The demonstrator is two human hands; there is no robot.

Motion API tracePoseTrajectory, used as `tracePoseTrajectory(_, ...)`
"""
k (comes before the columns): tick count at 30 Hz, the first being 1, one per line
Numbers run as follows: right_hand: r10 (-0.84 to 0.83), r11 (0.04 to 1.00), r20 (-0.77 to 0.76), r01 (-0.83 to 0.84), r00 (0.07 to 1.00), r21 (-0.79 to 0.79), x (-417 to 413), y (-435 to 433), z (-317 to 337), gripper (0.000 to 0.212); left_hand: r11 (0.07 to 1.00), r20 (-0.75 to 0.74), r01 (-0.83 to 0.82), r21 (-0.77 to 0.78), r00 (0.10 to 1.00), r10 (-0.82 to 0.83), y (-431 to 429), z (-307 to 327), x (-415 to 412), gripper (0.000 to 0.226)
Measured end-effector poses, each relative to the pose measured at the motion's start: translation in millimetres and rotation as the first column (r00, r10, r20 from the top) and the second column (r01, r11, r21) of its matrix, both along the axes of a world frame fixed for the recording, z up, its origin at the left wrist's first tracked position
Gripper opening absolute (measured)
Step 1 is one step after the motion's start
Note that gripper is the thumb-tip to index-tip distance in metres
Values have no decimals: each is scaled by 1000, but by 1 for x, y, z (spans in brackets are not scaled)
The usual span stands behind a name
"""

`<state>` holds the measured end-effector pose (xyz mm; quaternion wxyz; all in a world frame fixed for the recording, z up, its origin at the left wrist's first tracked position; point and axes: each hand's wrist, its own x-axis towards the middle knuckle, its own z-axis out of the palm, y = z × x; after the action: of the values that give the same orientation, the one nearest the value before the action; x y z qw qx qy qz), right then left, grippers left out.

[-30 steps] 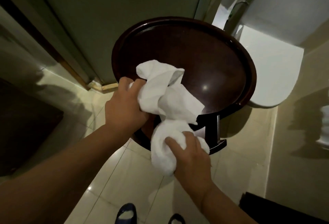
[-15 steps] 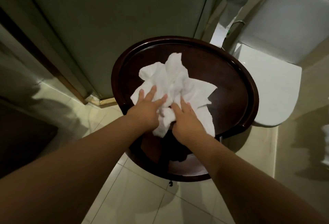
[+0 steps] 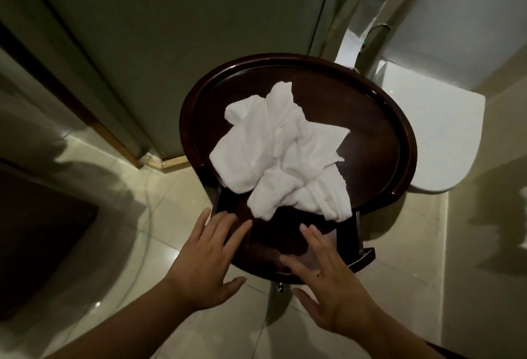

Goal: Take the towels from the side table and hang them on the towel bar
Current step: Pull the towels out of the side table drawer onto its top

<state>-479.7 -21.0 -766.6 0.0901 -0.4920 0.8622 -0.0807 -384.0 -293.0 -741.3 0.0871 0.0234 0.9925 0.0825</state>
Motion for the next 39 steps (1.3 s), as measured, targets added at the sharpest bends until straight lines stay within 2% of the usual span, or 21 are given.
tracePoseTrajectory(2,-6,999,3,6,1000,52,9,14,-14,94,997,77,20,-71,997,-14,3,-11,2,107)
tracePoseTrajectory(6,-208,972,-38,211,977,102,-7,9,-14,113,987,133,-100,-127,984,117,8,-11,-19,125)
tracePoseTrajectory(9,-158,984,-86,165,984,69,-21,1,-13,127,970,144,-95,-225,981,129,9,-9,-36,131)
tracePoseTrajectory(11,-202,978,-121,207,972,28,-29,-5,-11,129,963,97,-99,-252,987,127,6,-6,-48,125)
tracePoseTrajectory(14,-331,941,-120,336,936,24,-42,-19,-6,123,956,45,-112,-272,991,129,0,-7,-62,112)
tracePoseTrajectory(19,-411,911,-84,412,908,-5,-62,-36,-8,102,968,9,-195,-157,980,198,4,-11,-82,96)
tracePoseTrajectory(25,-452,892,-202,436,869,-122,-79,-47,-5,68,974,-118,-176,-145,980,160,-12,-13,-96,53)
tracePoseTrajectory(32,-474,880,-193,463,859,-101,-80,-54,-10,69,978,-140,-151,-142,981,132,-10,-5,-105,37)
tracePoseTrajectory(34,-494,870,-161,488,855,-76,-75,-59,2,71,981,-122,-146,-126,984,131,-13,3,-110,36)
tracePoseTrajectory(36,-570,822,-74,567,819,-50,-68,-68,18,67,967,-102,-245,-73,966,237,-21,19,-118,41)
tracePoseTrajectory(39,-721,641,206,750,661,-164,-70,-101,44,61,941,-271,-336,43,903,334,-39,46,-137,30)
